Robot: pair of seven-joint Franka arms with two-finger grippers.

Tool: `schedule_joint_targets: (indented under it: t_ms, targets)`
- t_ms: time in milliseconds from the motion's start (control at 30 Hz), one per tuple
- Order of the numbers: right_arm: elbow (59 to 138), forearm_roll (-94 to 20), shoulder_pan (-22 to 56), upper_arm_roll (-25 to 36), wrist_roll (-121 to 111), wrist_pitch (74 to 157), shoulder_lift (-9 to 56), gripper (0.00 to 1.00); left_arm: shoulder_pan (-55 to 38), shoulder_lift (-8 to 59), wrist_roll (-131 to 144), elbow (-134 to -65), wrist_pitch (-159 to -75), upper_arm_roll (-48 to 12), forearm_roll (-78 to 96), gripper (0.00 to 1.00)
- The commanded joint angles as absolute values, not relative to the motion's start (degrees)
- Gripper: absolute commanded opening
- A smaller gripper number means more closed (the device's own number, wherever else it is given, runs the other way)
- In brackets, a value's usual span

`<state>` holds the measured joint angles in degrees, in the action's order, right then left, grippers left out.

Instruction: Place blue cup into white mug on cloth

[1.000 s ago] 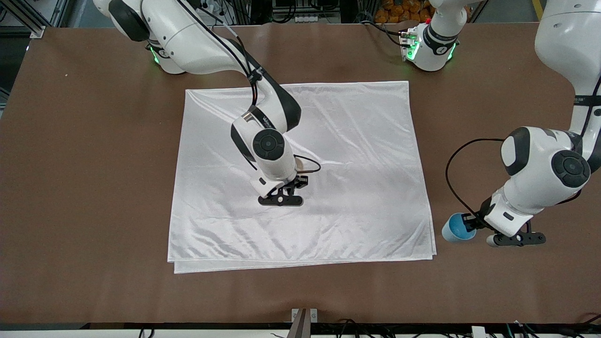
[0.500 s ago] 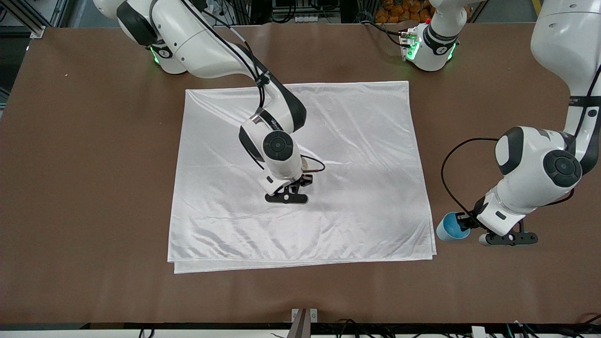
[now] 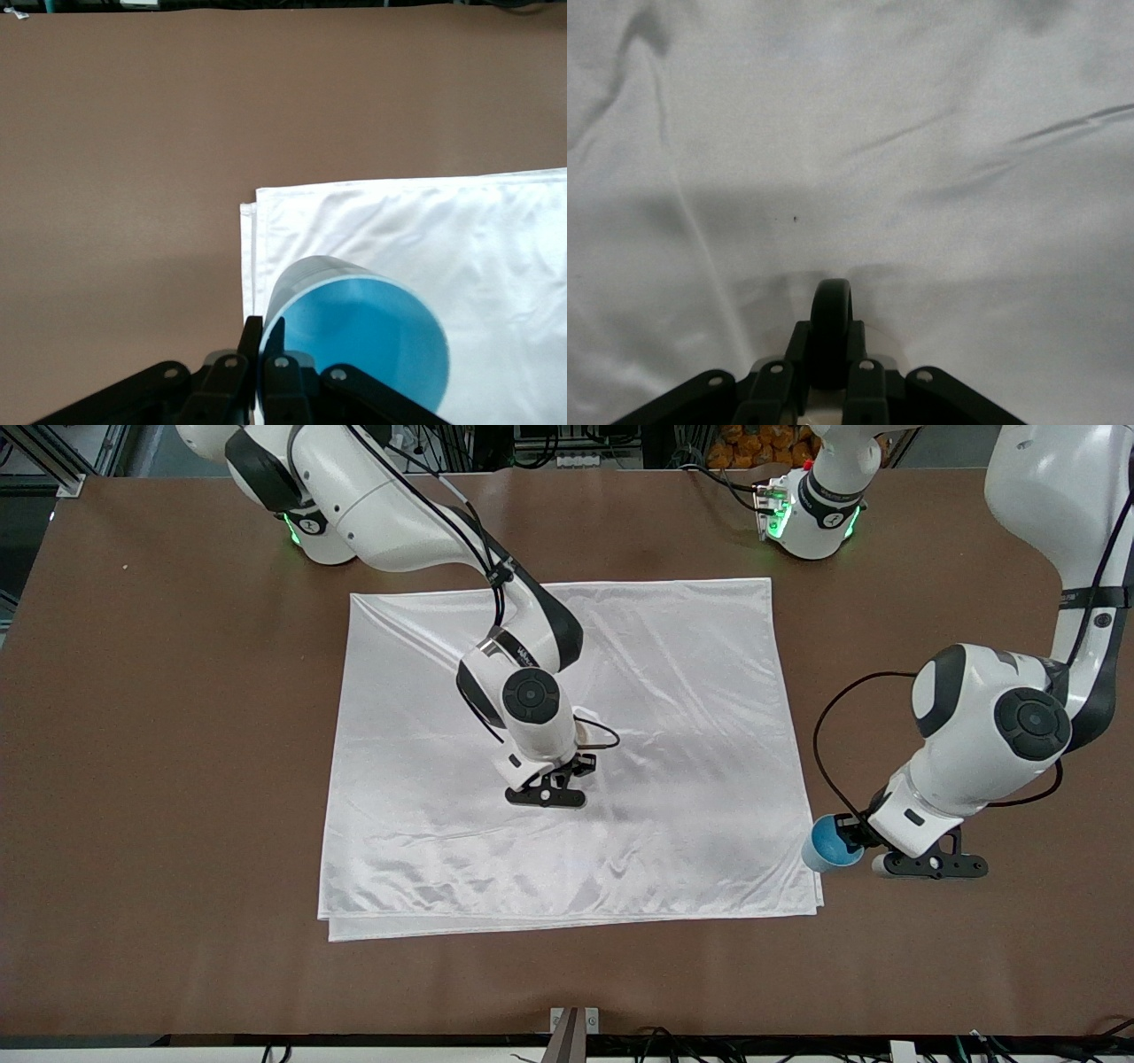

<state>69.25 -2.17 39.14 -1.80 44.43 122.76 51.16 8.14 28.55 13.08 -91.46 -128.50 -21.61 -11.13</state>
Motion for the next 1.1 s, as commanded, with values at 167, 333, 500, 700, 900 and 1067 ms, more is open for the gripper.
schedule_joint_targets:
  t_ms: [167,333,500,700,900,1067]
  targets:
    - [67.2,-1.9,40.1,-1.3,46.1,123.7,53.5,1.00,4.3,26.2,15.2,-91.1,-124.1,-21.5,-12.4,0.00]
    - [67.2,-1.9,40.0,-1.3,46.1,123.0,52.6,1.00,2.9,24.7,18.6,-91.1,-121.9,-21.5,-12.4,0.00]
    - [67.1,-2.2,39.8,-1.2,46.1,121.9,51.3,1.00,-0.1,23.0,21.3,-91.1,-119.8,-21.4,-12.0,0.00]
    - [66.7,-2.0,38.8,-0.6,45.8,118.4,49.9,1.00,-3.1,21.9,27.4,-91.0,-118.7,-21.5,-11.6,0.00]
    - [66.8,-2.0,36.0,0.4,44.5,117.3,48.3,1.00,-6.4,21.2,32.7,-91.1,-117.5,-21.5,-11.6,0.00]
    - [66.8,-2.0,32.0,0.4,39.9,114.7,47.1,1.00,-7.2,21.0,34.7,-91.1,-117.3,-21.5,-11.6,0.00]
